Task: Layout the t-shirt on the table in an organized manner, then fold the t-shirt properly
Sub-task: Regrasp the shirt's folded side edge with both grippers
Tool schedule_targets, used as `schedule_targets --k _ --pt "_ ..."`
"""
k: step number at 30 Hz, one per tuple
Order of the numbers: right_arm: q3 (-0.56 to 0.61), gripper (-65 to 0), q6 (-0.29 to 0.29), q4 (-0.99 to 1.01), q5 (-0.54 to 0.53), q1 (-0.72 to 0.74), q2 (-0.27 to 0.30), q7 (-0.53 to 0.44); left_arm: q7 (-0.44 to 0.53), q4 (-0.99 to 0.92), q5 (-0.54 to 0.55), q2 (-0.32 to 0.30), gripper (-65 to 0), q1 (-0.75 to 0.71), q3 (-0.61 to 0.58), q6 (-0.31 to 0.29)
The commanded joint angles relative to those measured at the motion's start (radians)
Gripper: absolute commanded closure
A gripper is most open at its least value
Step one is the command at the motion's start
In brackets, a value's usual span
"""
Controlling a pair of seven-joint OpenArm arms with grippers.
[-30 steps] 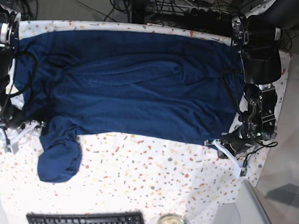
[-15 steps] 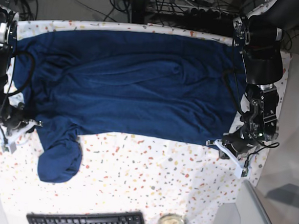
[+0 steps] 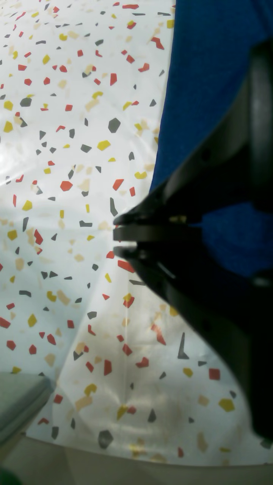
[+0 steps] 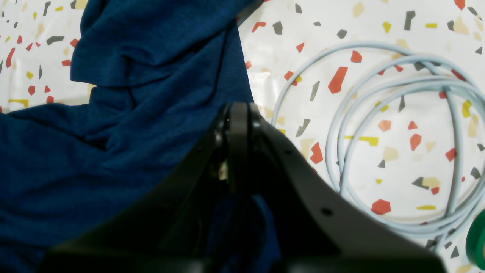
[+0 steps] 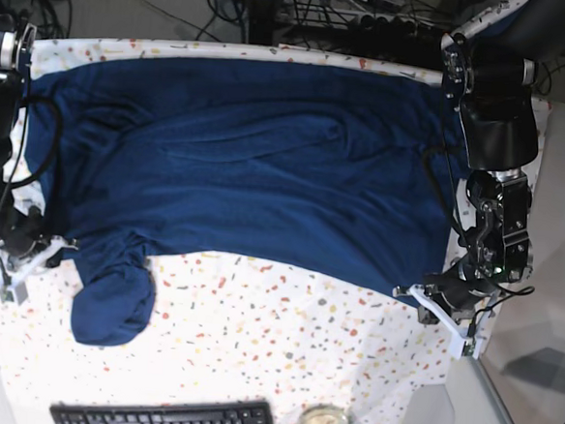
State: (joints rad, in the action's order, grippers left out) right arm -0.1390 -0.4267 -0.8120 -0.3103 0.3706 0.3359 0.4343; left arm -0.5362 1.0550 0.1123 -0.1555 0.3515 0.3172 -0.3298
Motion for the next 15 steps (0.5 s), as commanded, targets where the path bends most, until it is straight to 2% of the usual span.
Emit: schedule_targets --k 1,15 --pt "-0.003 0.0 -0.004 -0.02 -0.011 0.029 0.032 -0.022 0.02 0.032 0.014 -0.011 0.0 0.024 0.003 -0.002" --pt "-0.004 0.0 -0.004 -0.023 -0.014 -0.038 0.071 -0.022 0.02 0.146 0.016 -0.029 0.0 -0.073 0.004 -0.002"
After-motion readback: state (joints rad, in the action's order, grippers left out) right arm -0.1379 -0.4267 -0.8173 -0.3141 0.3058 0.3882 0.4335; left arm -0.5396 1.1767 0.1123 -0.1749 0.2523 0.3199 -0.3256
